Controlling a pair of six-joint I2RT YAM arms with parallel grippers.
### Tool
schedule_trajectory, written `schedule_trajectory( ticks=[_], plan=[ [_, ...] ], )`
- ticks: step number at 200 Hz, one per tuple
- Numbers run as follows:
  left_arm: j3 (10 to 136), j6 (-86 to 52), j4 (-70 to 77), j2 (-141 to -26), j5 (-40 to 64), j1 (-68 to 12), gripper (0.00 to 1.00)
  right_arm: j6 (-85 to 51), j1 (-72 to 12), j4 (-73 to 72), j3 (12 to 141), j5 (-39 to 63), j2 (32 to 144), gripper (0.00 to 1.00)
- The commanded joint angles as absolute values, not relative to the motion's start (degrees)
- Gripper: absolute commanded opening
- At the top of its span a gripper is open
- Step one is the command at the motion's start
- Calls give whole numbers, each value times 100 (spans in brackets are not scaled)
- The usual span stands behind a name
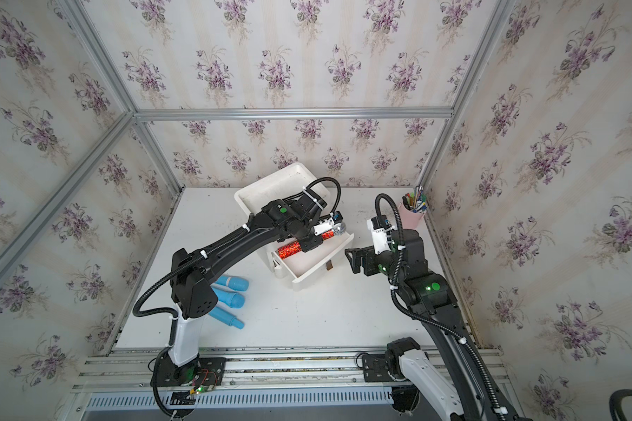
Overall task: Take the microphone out of the drawer
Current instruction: Pick up the microphone from the drawer.
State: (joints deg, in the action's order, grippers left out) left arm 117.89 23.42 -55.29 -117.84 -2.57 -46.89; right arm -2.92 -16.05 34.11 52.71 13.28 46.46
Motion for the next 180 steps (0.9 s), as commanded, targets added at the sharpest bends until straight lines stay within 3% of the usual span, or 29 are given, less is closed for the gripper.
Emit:
schedule_trajectory(
  ticks=[1, 106, 180],
  plan=[
    [11793, 2265, -5377, -11669, 13, -4642, 0, -229, -1600, 3251, 5308, 1316, 4624, 98],
    [11421, 2103, -5472, -10837, 134, -4562, 0, -246, -1600, 3243, 5272, 1332, 4570, 98],
    [10351, 2014, -5942, -9838, -885, -4561, 0, -213, -1601, 2978, 5195, 1493, 4776, 98]
  ],
)
